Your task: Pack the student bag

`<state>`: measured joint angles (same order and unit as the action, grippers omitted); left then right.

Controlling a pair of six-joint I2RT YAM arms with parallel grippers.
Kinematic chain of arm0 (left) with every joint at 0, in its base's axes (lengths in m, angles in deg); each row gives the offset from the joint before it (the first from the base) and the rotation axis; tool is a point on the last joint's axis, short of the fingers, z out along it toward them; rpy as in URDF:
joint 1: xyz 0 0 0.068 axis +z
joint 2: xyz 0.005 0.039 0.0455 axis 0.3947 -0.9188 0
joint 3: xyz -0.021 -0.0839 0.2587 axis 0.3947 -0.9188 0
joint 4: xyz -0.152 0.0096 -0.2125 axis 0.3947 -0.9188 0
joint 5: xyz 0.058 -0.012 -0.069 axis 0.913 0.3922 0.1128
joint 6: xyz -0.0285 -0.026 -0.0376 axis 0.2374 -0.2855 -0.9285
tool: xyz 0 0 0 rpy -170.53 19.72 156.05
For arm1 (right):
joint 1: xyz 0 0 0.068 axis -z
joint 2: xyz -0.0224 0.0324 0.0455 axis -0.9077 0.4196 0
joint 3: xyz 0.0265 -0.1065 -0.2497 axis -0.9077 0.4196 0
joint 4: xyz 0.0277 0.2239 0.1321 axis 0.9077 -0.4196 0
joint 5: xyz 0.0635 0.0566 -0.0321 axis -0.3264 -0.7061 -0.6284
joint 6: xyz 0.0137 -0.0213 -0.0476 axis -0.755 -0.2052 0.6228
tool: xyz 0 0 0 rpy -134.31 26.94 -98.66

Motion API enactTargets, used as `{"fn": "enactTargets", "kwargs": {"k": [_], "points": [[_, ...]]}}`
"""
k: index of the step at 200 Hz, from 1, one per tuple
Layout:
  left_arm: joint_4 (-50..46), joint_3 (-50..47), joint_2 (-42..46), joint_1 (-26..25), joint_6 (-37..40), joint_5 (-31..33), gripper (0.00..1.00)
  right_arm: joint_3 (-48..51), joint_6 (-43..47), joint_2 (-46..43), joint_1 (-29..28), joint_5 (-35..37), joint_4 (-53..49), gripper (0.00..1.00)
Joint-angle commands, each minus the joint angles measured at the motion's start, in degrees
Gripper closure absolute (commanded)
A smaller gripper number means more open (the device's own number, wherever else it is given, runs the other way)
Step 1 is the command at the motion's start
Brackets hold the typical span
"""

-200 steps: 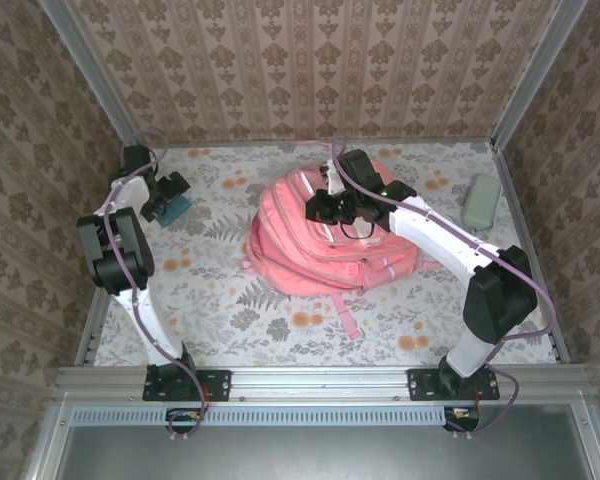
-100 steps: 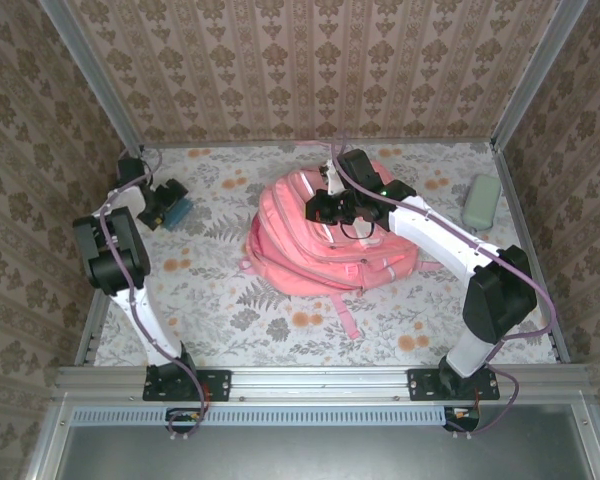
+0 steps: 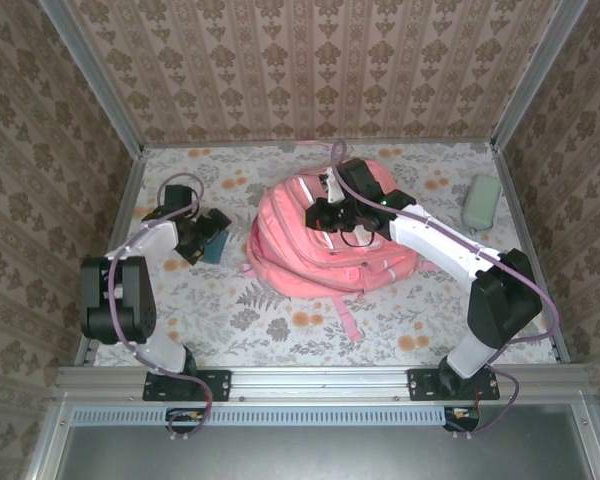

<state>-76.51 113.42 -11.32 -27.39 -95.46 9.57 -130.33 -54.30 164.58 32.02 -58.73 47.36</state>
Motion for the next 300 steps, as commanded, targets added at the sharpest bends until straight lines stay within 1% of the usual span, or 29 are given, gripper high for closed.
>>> {"fn": "enactTargets", "kwargs": {"k": [1,28,41,60,79,117,149,186,201,222,237,259,300], "points": [[-3.78,0.4,3.98,0.07,3.75,4.8,0.0,0.53,-0.26,-3.32,-0.58,-1.73,0.37,1.0],[-9.73,3.99,1.77,-0.07,16.38,7.74,0.0,0.44,0.19,-3.65,-0.58,-1.13,0.22,1.0],[-10.92,4.97,0.33,-0.43,21.66,9.52,0.0,0.44,0.01,-3.62,-0.58,-1.1,0.47,1.0],[-11.93,5.93,-2.03,-1.72,27.29,13.36,0.0,0.26,0.04,-3.47,-0.6,-1.22,0.49,1.0],[-11.59,6.51,-4.86,-2.33,29.69,13.85,0.0,0.26,-0.03,-3.41,-0.63,-1.34,0.38,1.0],[-11.32,8.74,-9.57,-3.5,32.24,13.34,0.0,0.11,0.2,-3.41,-0.58,-1.1,-0.02,1.0],[-12.43,11.17,-13.4,-4.47,33.91,15.32,0.0,0.31,0.04,-3.41,-0.58,-1.16,0.05,1.0],[-11.98,11.23,-16.1,-5.17,33.76,15.42,0.07,0.39,-0.15,-3.47,-0.58,-1.15,0.35,1.0],[-11.89,11.2,-16.6,-5.44,33.62,15.29,0.14,0.35,-0.14,-3.48,-0.58,-1.05,0.32,1.0],[-11.74,10.81,-16.31,-5.52,33.32,14.61,0.29,0.37,-0.05,-3.49,-0.59,-1.03,0.2,1.0],[-11.87,10.62,-15.22,-5.7,32.98,14.38,0.36,0.31,-0.01,-3.47,-0.58,-0.9,0.03,1.0],[-12.78,10.26,-12.5,-6.14,32.2,14.09,0.37,0.09,-0.06,-3.41,-0.2,-0.76,-0.12,1.0],[-14.16,8.64,-5.06,-6.55,29.25,9.2,0.38,-0.92,-1.03,-3.9,2.45,-1.97,0.19,1.0]]}}
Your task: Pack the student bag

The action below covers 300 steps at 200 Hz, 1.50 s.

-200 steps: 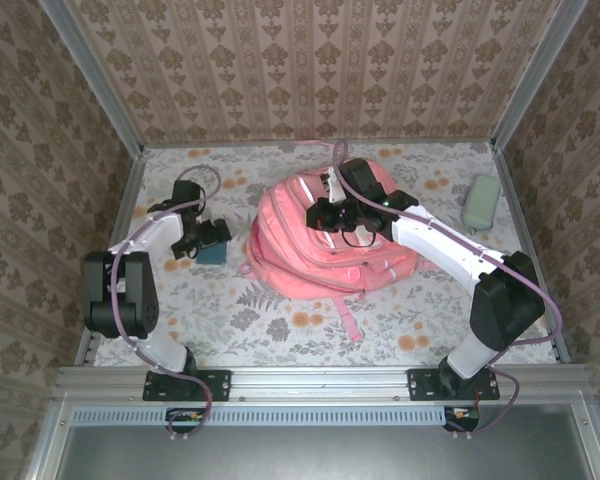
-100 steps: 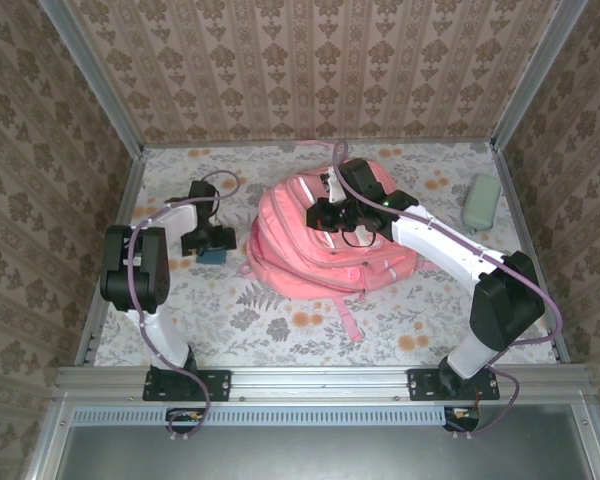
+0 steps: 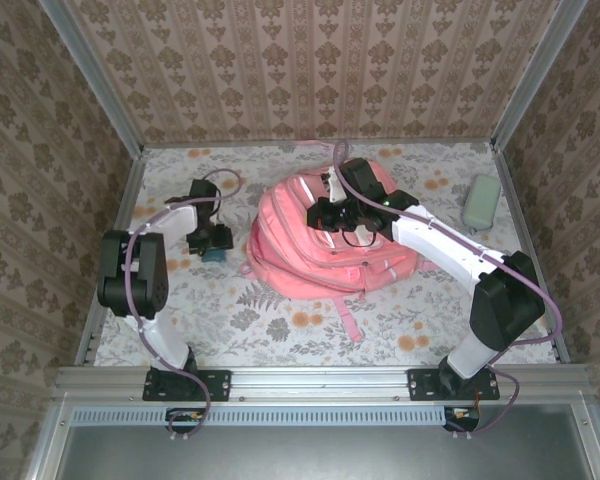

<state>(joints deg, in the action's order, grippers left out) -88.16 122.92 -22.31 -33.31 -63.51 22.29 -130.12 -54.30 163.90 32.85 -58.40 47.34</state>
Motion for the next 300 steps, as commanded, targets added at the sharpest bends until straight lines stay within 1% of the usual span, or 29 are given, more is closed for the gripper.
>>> {"fn": "enactTargets", "kwargs": {"k": [1,21,40,57,78,103,108,111,131,157,185,213,233,252,272,280,300], "points": [[-2.5,-0.9,6.11,-0.64,-2.83,-3.58,0.38,-1.12,-1.07,-3.24,1.69,-2.35,0.25,1.0],[-3.25,-1.81,9.72,-1.28,-4.83,-6.02,0.39,-1.22,-2.51,-3.82,3.67,-4.43,1.71,1.0],[-3.6,-2.66,12.76,-2.99,-7.57,-7.95,0.39,-1.95,-3.47,-4.21,5.13,-5.87,2.24,1.0],[-3.83,-3.03,15.44,-5.88,-10.09,-8.28,0.4,-3.54,-3.67,-4.31,6.08,-6.68,1.41,1.0],[-3.18,-3.66,18.25,-9.53,-15.08,-8.74,0.4,-4.96,-4.76,-4.27,7.31,-8.24,1.25,1.0],[1.97,-5.61,20.67,-15.09,-21.72,-11.16,0.41,-6.0,-5.63,-4.57,8.03,-8.65,1.25,1.0],[2.86,-5.74,20.59,-15.71,-23.24,-11.27,0.41,-6.15,-5.8,-4.61,8.1,-8.74,1.26,1.0],[3.45,-5.83,20.57,-17.56,-24.07,-11.29,0.41,-6.22,-5.84,-4.64,8.13,-8.76,1.25,1.0],[8.82,-6.48,19.78,-22.81,-28.14,-10.7,0.41,-6.11,-6.42,-4.89,8.34,-9.0,1.28,1.0],[13.73,-6.13,17.03,-27.86,-33.21,-9.14,0.41,-5.95,-6.73,-5.24,8.34,-9.27,1.07,1.0],[16.0,-3.96,14.04,-33.26,-36.96,-5.03,0.42,-5.71,-7.17,-5.61,8.34,-9.25,1.3,1.0],[19.7,-3.33,11.29,-37.08,-42.4,-3.21,0.42,-5.18,-7.52,-5.92,8.34,-9.27,1.85,1.0],[23.4,-2.77,8.67,-38.4,-44.9,-3.42,0.41,-4.63,-7.78,-6.23,8.3,-9.29,2.26,1.0],[25.21,-0.82,6.28,-39.2,-45.67,-3.45,0.41,-4.08,-7.87,-6.45,8.34,-9.32,2.48,1.0],[23.69,2.7,4.47,-40.0,-45.24,-2.9,0.41,-3.66,-7.91,-6.6,8.34,-9.36,2.37,1.0],[22.76,3.63,3.88,-40.36,-45.14,-2.58,0.38,-3.59,-7.87,-6.59,8.3,-9.37,2.27,1.0],[21.69,4.39,3.08,-40.71,-45.18,-2.75,0.17,-3.25,-7.78,-6.65,8.33,-9.27,2.14,1.0]]}}
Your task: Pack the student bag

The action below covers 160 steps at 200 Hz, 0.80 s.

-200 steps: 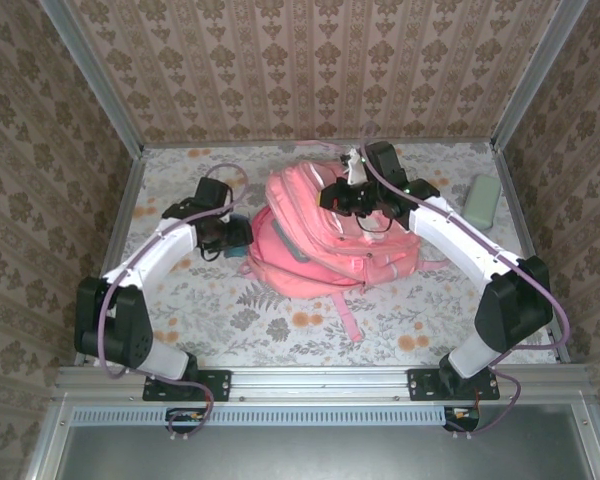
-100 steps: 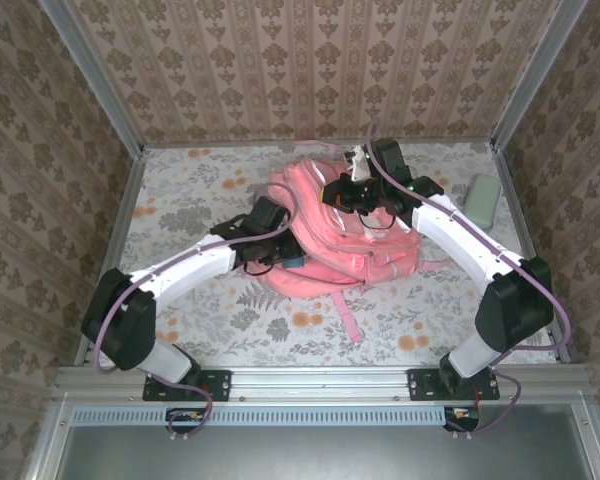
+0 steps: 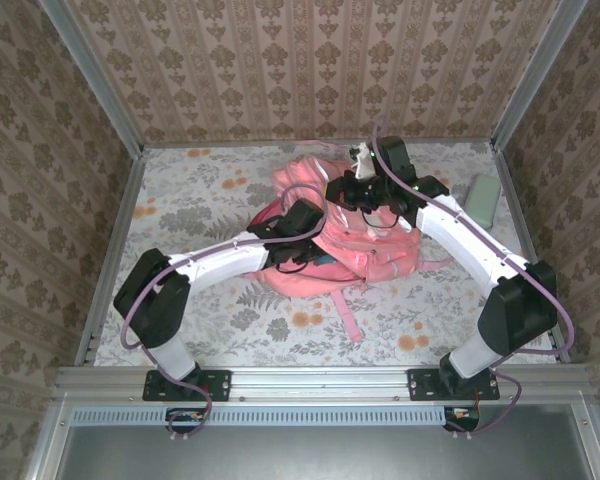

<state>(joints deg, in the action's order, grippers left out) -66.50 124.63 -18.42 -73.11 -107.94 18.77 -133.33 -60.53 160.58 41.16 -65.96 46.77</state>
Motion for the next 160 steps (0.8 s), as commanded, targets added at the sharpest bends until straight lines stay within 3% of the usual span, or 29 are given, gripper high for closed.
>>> {"fn": "enactTargets", "kwargs": {"k": [1,12,31,89,122,160], "points": [[-0.01,2.66,-0.83,-0.88,-0.77,0.77,0.17,-0.06,-1.55,-3.34,0.03,-1.66,2.66,1.0],[-0.44,2.62,-0.77,-0.82,-0.77,0.77,0.09,0.0,-1.39,-3.36,0.04,-1.44,2.55,1.0],[-1.95,2.89,-0.43,-0.78,-0.55,1.01,0.05,0.0,-1.29,-3.28,0.03,-1.26,2.51,1.0],[-9.98,-1.18,7.1,0.93,1.84,5.59,0.04,0.42,-0.28,-3.42,0.0,-0.52,1.62,1.0],[-13.75,-6.9,14.27,4.87,3.76,7.0,0.04,1.81,-0.1,-3.36,0.04,-0.34,1.87,1.0],[-14.41,-10.97,22.71,13.6,7.65,3.17,0.04,3.84,0.2,-3.38,-0.89,0.0,1.93,1.0]]}}
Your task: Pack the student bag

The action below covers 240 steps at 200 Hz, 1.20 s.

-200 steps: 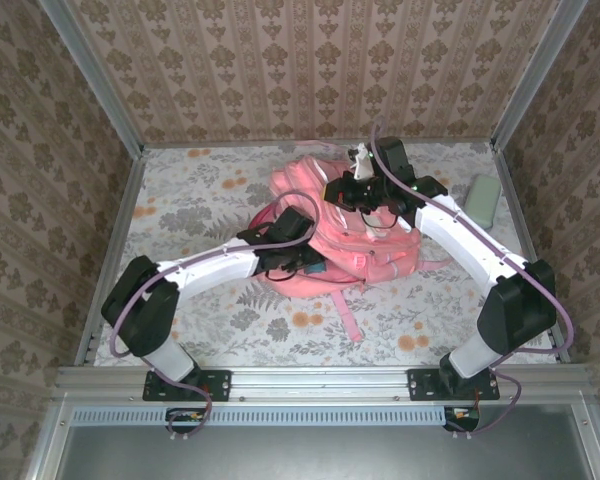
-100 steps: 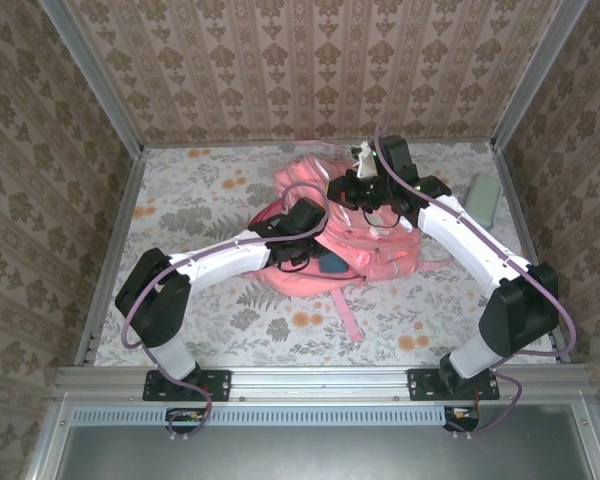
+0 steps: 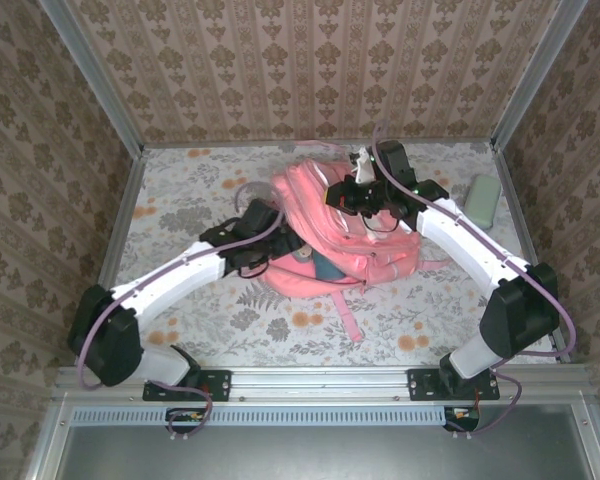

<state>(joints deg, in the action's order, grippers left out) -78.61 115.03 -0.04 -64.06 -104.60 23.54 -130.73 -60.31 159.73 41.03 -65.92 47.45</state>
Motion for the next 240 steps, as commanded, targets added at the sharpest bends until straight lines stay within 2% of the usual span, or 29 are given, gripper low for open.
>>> {"fn": "enactTargets", "kwargs": {"k": [1,8,39,48,60,66,87,102,119,137,164,198,217,240], "points": [[-2.29,-1.39,4.5,4.8,4.53,-1.74,0.04,1.3,-0.02,-2.52,-0.78,0.03,1.2,1.0],[-2.22,-1.11,5.43,6.63,5.54,-2.73,0.04,1.72,0.2,-2.51,-1.09,0.24,0.95,1.0],[-0.29,1.92,4.96,13.89,9.65,-10.1,0.05,4.96,0.51,-3.06,-2.45,2.04,1.07,0.88],[0.48,3.69,3.57,14.32,11.4,-12.54,0.05,5.97,0.3,-3.33,-2.74,2.35,1.19,0.77],[1.24,6.29,1.01,16.46,13.45,-15.35,0.04,7.36,0.17,-3.99,-3.06,3.3,1.02,0.57],[1.2,8.01,-0.91,16.63,14.55,-16.31,0.04,8.1,0.1,-4.51,-3.25,3.95,0.96,0.52],[-1.84,14.8,-7.07,16.86,18.53,-17.3,0.05,10.67,0.25,-6.81,-3.61,5.59,0.17,0.52],[-3.56,17.63,-9.39,16.93,20.65,-13.85,0.06,12.75,0.34,-8.56,-3.61,7.18,-0.89,0.51],[-2.92,19.61,-11.2,17.67,23.76,-13.2,0.06,15.9,-0.04,-12.64,-3.61,10.12,-2.5,0.51],[-4.24,24.69,-16.75,18.46,28.23,-17.19,0.06,20.8,-1.79,-16.41,-3.61,12.93,-2.64,0.51],[-6.94,33.81,-26.8,18.11,34.28,-18.98,0.08,29.57,-6.5,-21.03,-3.79,16.93,-1.25,0.51],[-10.0,44.68,-39.55,18.06,36.56,-21.85,0.11,36.14,-10.29,-23.07,-4.0,22.13,-1.4,0.51],[-9.8,45.73,-43.55,17.76,35.84,-23.57,0.18,37.25,-9.76,-22.41,-3.69,25.44,-1.03,0.52],[-8.54,40.61,-43.28,17.14,35.52,-22.71,0.27,37.56,-8.78,-19.73,-1.07,25.11,1.3,0.54]]}}
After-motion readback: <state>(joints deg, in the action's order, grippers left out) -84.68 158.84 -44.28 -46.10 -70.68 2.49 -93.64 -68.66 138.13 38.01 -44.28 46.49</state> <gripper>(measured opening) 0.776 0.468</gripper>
